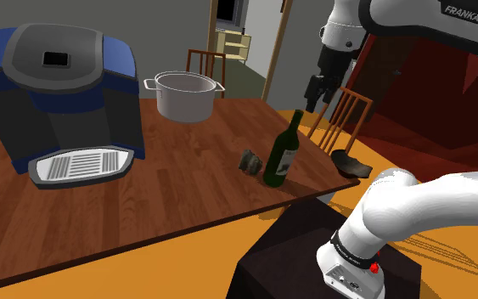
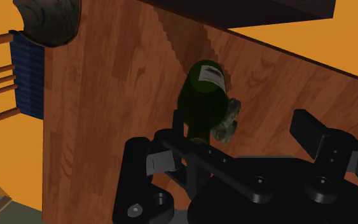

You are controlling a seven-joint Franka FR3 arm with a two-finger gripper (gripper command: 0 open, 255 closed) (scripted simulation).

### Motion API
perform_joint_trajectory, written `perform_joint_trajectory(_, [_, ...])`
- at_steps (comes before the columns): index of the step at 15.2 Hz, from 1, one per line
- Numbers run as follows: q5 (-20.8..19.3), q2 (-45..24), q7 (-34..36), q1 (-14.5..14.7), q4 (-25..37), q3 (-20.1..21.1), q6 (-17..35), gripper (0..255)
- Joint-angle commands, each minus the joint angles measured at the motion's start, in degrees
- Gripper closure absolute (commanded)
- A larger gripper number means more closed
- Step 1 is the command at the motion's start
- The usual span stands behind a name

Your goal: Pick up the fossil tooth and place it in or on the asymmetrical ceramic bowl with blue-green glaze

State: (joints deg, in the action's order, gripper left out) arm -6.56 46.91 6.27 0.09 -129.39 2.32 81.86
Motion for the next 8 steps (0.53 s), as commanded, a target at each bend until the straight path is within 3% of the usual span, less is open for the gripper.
perform_joint_trajectory(1, [0.0, 0.0, 0.0, 0.0, 0.0, 0.0, 0.0, 0])
perform_joint_trajectory(8, [1.05, 1.04, 1.17, -0.04, -14.26, -2.26, 17.08, 0])
